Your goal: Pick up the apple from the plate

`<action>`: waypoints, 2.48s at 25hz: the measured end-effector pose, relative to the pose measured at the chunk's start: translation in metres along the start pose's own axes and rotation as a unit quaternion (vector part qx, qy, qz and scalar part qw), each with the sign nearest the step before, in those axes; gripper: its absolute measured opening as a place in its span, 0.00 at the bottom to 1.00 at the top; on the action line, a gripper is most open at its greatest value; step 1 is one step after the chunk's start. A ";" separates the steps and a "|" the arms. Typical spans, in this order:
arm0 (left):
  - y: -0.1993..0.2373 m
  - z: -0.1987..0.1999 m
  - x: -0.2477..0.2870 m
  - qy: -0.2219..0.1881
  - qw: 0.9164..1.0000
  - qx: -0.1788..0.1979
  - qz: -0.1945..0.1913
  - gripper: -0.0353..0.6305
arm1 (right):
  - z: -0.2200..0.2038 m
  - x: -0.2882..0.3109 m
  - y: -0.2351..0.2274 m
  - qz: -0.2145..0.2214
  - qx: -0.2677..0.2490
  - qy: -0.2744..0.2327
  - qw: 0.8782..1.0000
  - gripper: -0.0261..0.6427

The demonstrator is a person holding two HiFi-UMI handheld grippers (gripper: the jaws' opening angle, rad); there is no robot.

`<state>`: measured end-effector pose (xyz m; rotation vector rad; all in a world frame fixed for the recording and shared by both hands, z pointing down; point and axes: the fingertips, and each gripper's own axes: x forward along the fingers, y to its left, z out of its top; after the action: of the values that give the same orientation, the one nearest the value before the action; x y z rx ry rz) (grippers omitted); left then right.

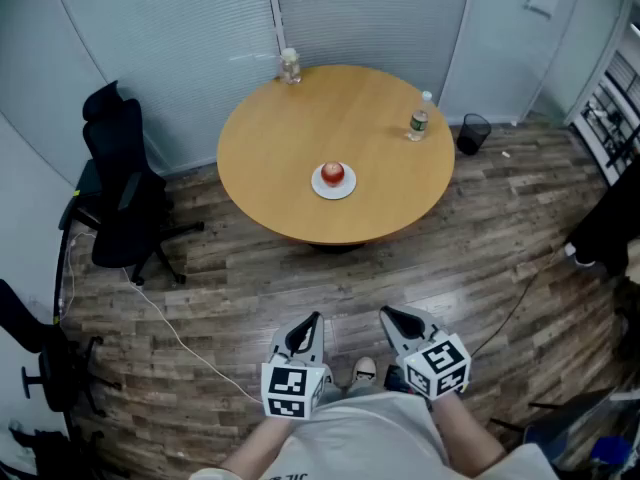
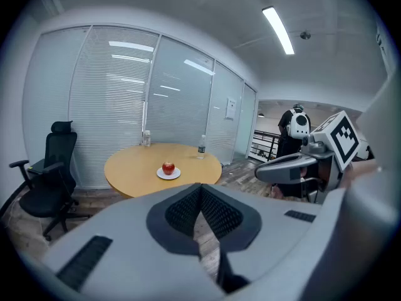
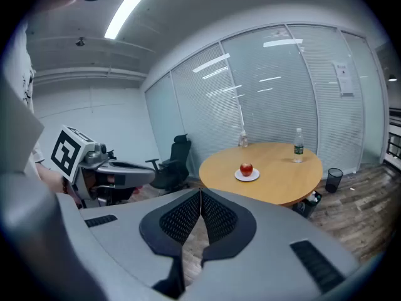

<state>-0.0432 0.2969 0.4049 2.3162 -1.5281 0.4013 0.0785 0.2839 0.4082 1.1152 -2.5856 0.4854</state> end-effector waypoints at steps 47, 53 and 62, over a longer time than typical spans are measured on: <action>0.072 0.028 0.070 0.007 0.999 0.008 -0.035 0.06 | 0.033 0.075 -0.067 -0.067 0.060 -0.021 0.996 0.09; 0.097 0.078 0.149 -0.009 1.000 0.004 -0.015 0.06 | 0.078 0.125 -0.146 -0.059 0.051 -0.026 0.997 0.09; 0.118 0.130 0.240 -0.013 1.000 0.001 0.020 0.06 | 0.128 0.183 -0.225 -0.022 0.042 -0.029 0.998 0.09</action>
<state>-0.0536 0.0004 0.4006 2.3033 -1.5898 0.3848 0.1082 -0.0320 0.4055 1.2278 -2.6067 0.5632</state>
